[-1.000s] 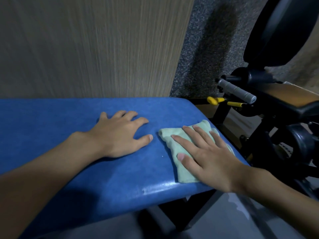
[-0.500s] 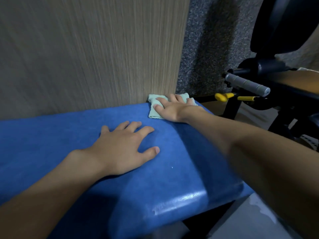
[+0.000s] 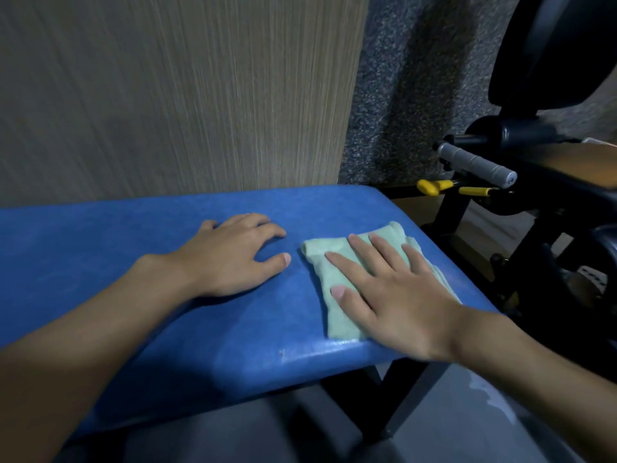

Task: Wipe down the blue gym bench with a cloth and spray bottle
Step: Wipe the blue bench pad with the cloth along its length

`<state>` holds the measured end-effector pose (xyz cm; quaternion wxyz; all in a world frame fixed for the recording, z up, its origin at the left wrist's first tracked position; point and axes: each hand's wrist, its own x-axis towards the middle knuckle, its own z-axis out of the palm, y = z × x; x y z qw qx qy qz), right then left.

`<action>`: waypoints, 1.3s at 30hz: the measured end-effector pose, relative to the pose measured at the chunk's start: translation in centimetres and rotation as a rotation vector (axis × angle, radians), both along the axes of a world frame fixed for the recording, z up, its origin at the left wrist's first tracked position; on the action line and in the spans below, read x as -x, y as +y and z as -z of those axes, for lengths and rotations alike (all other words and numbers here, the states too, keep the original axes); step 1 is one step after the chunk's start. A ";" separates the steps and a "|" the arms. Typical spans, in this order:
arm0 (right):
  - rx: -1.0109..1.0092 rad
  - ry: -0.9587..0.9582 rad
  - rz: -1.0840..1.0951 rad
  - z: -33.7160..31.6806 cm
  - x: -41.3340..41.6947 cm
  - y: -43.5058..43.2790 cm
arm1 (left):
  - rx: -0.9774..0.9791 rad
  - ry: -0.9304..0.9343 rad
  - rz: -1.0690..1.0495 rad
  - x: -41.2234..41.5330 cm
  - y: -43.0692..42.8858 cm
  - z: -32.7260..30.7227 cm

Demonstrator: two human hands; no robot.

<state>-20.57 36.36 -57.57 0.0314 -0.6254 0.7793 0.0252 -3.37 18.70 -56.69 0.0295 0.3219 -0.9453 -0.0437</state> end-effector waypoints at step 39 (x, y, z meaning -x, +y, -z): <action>0.007 0.014 -0.044 0.1 -1.9 -0.3 | -0.031 -0.025 -0.055 -2.0 -0.6 -0.3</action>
